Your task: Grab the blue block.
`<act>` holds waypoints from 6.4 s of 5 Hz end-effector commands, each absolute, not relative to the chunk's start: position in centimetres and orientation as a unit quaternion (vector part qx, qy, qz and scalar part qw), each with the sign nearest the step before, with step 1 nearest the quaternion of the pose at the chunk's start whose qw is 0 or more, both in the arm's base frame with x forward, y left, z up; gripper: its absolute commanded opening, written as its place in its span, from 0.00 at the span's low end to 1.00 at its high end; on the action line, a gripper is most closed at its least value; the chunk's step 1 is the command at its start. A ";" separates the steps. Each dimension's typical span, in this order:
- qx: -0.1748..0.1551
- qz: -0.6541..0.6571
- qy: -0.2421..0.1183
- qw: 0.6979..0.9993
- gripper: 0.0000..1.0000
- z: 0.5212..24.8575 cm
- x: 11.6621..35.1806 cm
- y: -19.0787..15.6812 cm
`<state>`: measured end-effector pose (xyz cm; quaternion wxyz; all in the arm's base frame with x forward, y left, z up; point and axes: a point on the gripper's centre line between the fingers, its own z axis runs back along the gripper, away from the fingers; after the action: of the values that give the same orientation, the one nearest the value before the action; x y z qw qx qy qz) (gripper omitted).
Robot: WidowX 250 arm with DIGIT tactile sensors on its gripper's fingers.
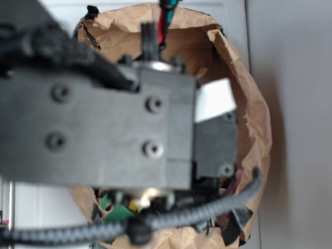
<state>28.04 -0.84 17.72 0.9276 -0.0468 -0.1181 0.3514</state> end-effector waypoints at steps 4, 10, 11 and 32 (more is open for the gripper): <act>-0.050 0.554 -0.129 0.821 1.00 15.3 29.1 4.5; -0.018 0.614 -0.105 0.782 1.00 13.1 29.2 5.2; -0.011 0.654 -0.091 0.751 1.00 12.8 29.3 5.5; -0.074 0.742 -0.113 0.657 1.00 7.0 26.2 9.2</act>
<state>26.74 8.32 5.42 0.6668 -0.0599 -0.0866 0.7377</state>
